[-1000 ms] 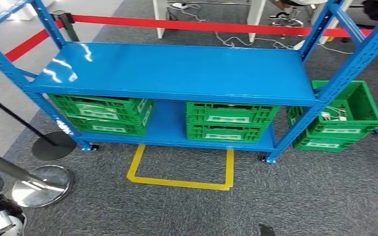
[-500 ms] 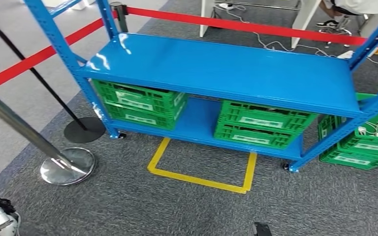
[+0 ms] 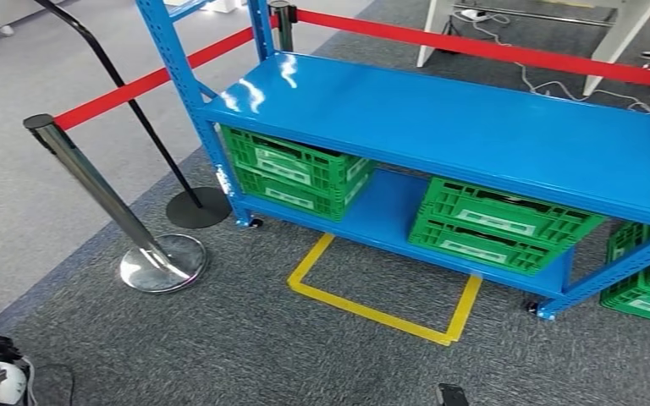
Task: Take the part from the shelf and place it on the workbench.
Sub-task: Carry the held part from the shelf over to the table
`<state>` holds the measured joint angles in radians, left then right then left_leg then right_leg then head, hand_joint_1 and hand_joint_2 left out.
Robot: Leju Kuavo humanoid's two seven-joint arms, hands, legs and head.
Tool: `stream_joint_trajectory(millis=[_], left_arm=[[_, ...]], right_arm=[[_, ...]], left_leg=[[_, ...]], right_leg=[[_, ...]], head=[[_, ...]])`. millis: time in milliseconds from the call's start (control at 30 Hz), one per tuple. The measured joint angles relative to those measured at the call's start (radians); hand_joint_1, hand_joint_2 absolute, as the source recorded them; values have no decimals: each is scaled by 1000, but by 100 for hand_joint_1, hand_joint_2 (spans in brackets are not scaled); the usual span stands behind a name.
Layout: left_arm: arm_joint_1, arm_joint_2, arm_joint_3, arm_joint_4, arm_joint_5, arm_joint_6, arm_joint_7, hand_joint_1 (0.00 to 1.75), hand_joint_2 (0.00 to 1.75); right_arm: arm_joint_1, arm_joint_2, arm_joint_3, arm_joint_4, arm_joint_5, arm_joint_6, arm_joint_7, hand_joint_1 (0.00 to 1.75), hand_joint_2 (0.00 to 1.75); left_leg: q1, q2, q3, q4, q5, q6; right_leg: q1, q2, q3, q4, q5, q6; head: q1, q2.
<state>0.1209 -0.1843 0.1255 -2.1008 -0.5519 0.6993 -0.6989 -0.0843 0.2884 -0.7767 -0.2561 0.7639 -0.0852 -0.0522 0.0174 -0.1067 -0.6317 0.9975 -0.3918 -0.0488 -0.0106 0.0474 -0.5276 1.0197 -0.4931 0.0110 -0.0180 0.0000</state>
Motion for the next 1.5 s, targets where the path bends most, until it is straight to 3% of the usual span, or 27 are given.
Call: stream_joint_trajectory(millis=[100,167,200,267,333,400,467,533,600,667,700,733,767,833,900,933,1000,1067,1133,1200,1233,1300,1367,1400,1433,1500], left_arm=[[-3,0,0,0,19,0,0,175,175],[-2,0,0,1,29,0,0,175,175],[-2,0,0,1,33,0,0,175,175],[-1,0,-1,1,37,0,0,175,175],[-1,0,-6,0,37,0,0,175,175],[-5,2,-28,3,35,0,0,175,175],[-20,7,-66,13,25,-1,0,175,175],[-35,8,-98,22,14,-1,0,175,175],[-41,8,-117,31,15,-2,0,175,175],[-39,8,-129,41,24,-2,0,175,175],[-36,9,-131,44,30,-1,0,175,175],[-32,11,-132,47,37,-1,0,175,175],[-29,13,-132,48,44,-1,0,175,175],[-22,20,-132,51,58,-1,0,175,175],[-15,29,-131,52,76,-1,0,175,175],[-12,35,-130,55,88,-1,0,175,175],[-5,49,-128,63,113,-1,0,175,175],[-7,64,-127,75,131,0,0,175,175],[-17,72,-127,89,141,0,0,175,175],[-23,78,-127,104,143,0,0,175,175],[-26,80,-127,111,144,0,0,175,175],[-37,83,-128,123,145,0,2,175,175],[-52,84,-130,134,147,-1,7,175,175],[-58,85,-131,138,149,-1,10,175,175],[-62,86,-133,143,150,-1,14,175,175],[-65,88,-135,151,155,-2,28,175,175]], right_arm=[[1,0,2,0,0,-1,2,0,175],[4,-1,2,0,-1,-3,3,0,175],[4,-1,2,0,-1,-5,3,0,175],[4,-1,2,0,-4,-11,-2,0,175],[6,-2,2,0,-24,-12,-12,0,175],[-1,-29,-3,-2,-70,24,-3,0,175],[-26,-86,-11,-10,-110,94,35,0,175],[-53,-141,-17,-23,-124,137,61,0,175],[-62,-174,-23,-34,-126,141,63,0,175],[-58,-187,-26,-41,-124,136,58,0,175],[-54,-188,-26,-43,-122,134,56,0,175],[-51,-188,-26,-44,-121,131,55,0,175],[-50,-186,-26,-44,-119,129,54,0,175],[-54,-184,-26,-44,-115,122,54,0,175],[-63,-183,-24,-44,-115,112,58,0,175],[-68,-183,-23,-44,-117,106,62,0,175],[-77,-180,-19,-45,-125,93,69,0,175],[-87,-173,-14,-46,-133,81,75,0,175],[-93,-168,-10,-46,-140,74,80,0,175],[-94,-166,-7,-46,-148,67,83,0,175],[-94,-166,-7,-47,-152,64,84,0,175],[-98,-165,-5,-47,-161,61,86,0,175],[-105,-165,-1,-48,-169,60,89,0,175],[-107,-165,1,-49,-173,59,92,0,175],[-109,-165,2,-50,-176,59,94,0,175],[-110,-165,5,-51,-184,59,99,0,175]], left_leg=[[-5,77,-69,155,-95,-5],[-5,92,-107,255,-134,-6],[-5,94,-103,260,-128,-5],[-7,108,-44,172,-78,0],[-15,153,30,46,-40,10],[-24,175,53,-7,-35,23],[-27,154,45,-12,-28,38],[-26,135,42,-17,-21,51],[-22,117,40,-20,-16,58],[-21,94,36,-20,-13,61],[-20,81,34,-19,-11,61],[-19,66,33,-19,-9,60],[-18,52,32,-19,-7,58],[-15,26,29,-16,-3,48],[-14,7,22,-13,3,37],[-12,-2,18,-14,7,29],[-8,-11,13,-18,15,16],[-10,31,-6,15,-9,7],[-12,81,-58,129,-75,1],[-9,92,-108,246,-122,-4],[-8,94,-111,262,-120,-6],[-4,107,-60,182,-73,-8],[-5,151,14,50,-28,-6],[-7,167,35,10,-20,0],[-10,174,44,-10,-20,8],[-14,153,41,-13,-19,26]], right_leg=[[5,-41,-7,-2,8,-14],[9,-71,-12,-2,8,-16],[10,-85,-13,-2,9,-17],[11,-110,-13,-2,8,-16],[17,-131,-12,1,4,-9],[21,-149,-15,3,4,3],[17,-166,-18,1,6,15],[12,-135,-31,27,-15,27],[10,-78,-72,122,-71,35],[10,-54,-132,248,-122,38],[9,-50,-149,281,-126,39],[8,-49,-148,275,-111,40],[5,-44,-124,226,-78,41],[-3,-4,-54,83,-16,47],[-7,28,-16,7,2,41],[-4,29,-13,4,0,34],[0,7,-10,1,9,15],[1,-17,-9,-10,20,-1],[4,-43,-11,-17,27,-11],[5,-73,-14,-17,28,-13],[5,-88,-15,-17,28,-13],[4,-115,-15,-16,27,-10],[7,-137,-15,-12,22,-1],[9,-146,-14,-10,19,5],[12,-154,-13,-10,17,10],[12,-170,-8,-13,15,19]], head=[[-8,0],[-9,0],[-9,0],[-9,0],[-10,0],[-9,0],[-7,0],[-3,0],[5,0],[8,0],[8,0],[9,0],[8,0],[9,0],[10,0],[10,0],[10,0],[5,0],[-1,0],[-2,0],[-2,0],[-2,0],[-3,0],[-2,0],[-2,0],[-1,0]])
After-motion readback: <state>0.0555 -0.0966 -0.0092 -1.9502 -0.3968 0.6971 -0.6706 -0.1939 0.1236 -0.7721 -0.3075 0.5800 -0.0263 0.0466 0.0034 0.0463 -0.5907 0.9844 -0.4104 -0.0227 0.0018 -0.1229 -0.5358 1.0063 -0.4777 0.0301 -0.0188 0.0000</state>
